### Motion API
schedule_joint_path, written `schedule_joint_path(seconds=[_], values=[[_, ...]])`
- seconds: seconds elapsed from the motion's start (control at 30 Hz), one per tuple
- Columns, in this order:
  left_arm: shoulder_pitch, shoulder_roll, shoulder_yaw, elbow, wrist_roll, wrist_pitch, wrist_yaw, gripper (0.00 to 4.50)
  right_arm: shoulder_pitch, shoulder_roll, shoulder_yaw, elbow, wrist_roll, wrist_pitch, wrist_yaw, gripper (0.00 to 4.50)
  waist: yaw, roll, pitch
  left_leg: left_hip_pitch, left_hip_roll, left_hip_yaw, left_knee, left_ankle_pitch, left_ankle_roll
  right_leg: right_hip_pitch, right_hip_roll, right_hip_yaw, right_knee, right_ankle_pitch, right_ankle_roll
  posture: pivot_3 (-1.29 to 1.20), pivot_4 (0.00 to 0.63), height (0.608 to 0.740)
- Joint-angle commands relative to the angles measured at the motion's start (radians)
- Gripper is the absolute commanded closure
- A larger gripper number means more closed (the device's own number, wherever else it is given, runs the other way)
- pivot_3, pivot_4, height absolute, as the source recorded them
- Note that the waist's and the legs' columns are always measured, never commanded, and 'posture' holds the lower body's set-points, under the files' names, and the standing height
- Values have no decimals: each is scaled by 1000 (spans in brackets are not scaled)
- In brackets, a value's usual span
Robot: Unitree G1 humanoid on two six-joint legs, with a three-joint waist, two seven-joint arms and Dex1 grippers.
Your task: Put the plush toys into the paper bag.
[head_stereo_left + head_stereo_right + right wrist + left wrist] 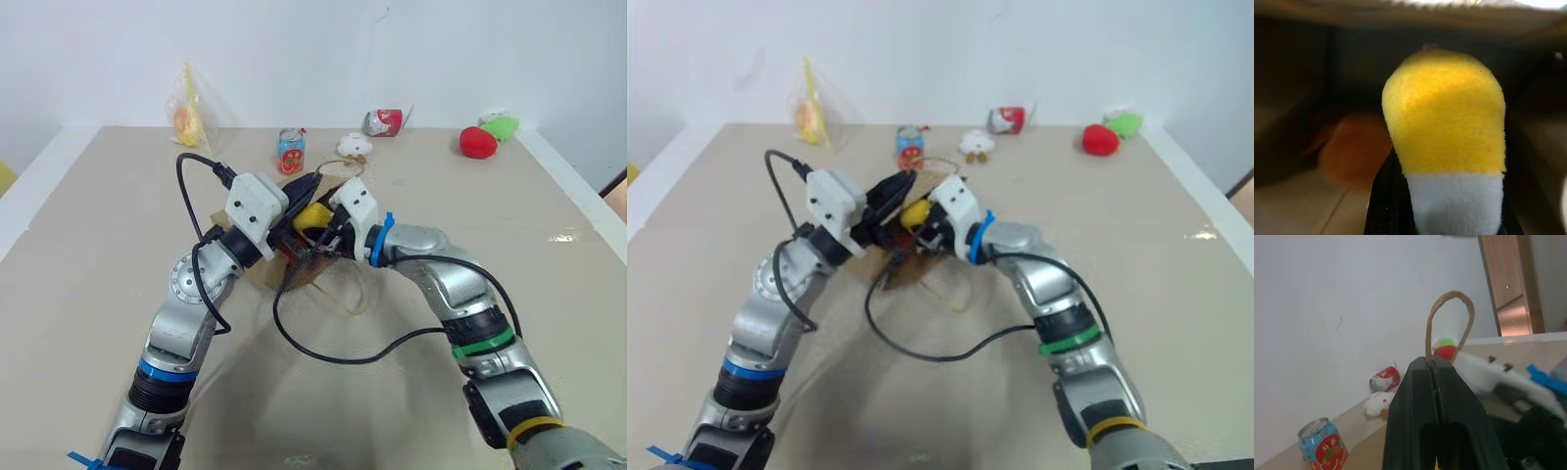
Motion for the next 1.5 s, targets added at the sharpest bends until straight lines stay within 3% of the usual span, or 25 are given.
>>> schedule_joint_path(seconds=[0.03, 0.17, 0.23, 0.3, 0.43, 0.47, 0.53, 0.6, 0.83, 1.03, 1.2, 1.5], values=[[-16, -10, -5, -45, 1, -23, 3, 4500, -49, 42, 12, 58, -44, -74, -3, 4330, 0, 0, 0, 0, 0, 0, 0, 0, 0, 0, 0, 0, 0, 0, 0, 0, 150, 740], [-19, -15, -6, -39, 4, -27, 5, 4500, -63, 79, -2, 122, -69, -113, -12, 4330, 0, 0, 0, -1, 0, 0, 0, 0, 0, 0, -1, 0, 0, 0, 0, 0, 150, 740], [-20, -16, -6, -38, 5, -28, 7, 4500, -64, 90, -16, 141, -74, -121, -18, 3330, 0, 0, 0, -1, 0, 1, 0, 0, 0, 0, -1, 0, 0, 0, 0, 0, 150, 740], [-20, -18, -6, -38, 7, -28, 9, 4500, -62, 91, -22, 141, -73, -125, -3, 2792, 0, 0, 0, -1, 0, 0, 0, 0, 0, 0, -1, 0, 0, 0, 0, 0, 150, 740], [-19, -24, 1, -33, 4, -25, 13, 4500, -27, 43, -32, 41, -51, -103, 49, 1185, 0, 0, 0, -1, 0, 0, 0, 0, 0, 0, -1, 0, 0, 0, 0, 0, 150, 740], [-20, -24, 4, -31, 4, -26, 14, 4500, -14, 27, -35, 10, -45, -96, 63, 1078, 1, 0, 0, -1, 0, 0, 0, 0, 0, 0, -1, 0, 0, 0, 0, 0, 150, 740], [-22, -25, 7, -28, 4, -27, 14, 4500, 12, -4, -46, -57, -31, -73, 82, 336, 2, 0, 0, -1, 0, 0, 0, 0, 0, 0, -1, 0, 0, 0, 0, 0, 150, 740], [-23, -25, 9, -27, 5, -27, 14, 4500, 35, -37, -56, -127, -16, -35, 98, 143, 2, 0, 0, -1, 0, 0, 0, 0, 0, 0, -1, 0, 0, 0, 0, 0, 150, 740], [-14, -18, 12, -35, 4, -20, 10, 4500, 126, -184, -160, -356, 70, 94, 155, 143, 2, 0, 0, -1, 0, -1, 0, 0, 0, 0, -1, -1, 0, 0, 0, 0, 150, 740], [-17, -14, 21, -37, 3, -15, 17, 4500, 248, -327, -227, -393, 90, 108, 199, 143, 1, 0, 0, 0, -1, 0, 0, 0, 0, 0, -1, 0, -1, 0, 0, 0, 150, 740], [-19, -11, 22, -44, 2, -10, 17, 4500, 325, -361, -219, -382, 99, 126, 212, 143, 1, 0, 0, 0, 0, -1, 0, 0, 0, 0, 1, -1, 0, 0, 0, 0, 150, 740], [-24, -7, 29, -48, 6, -7, 25, 4500, 348, -251, -143, -224, 34, 50, 148, 143, 1, 0, 0, 1, 0, 0, 0, 0, 0, 0, 0, 0, 0, 0, 0, 0, 150, 740]])
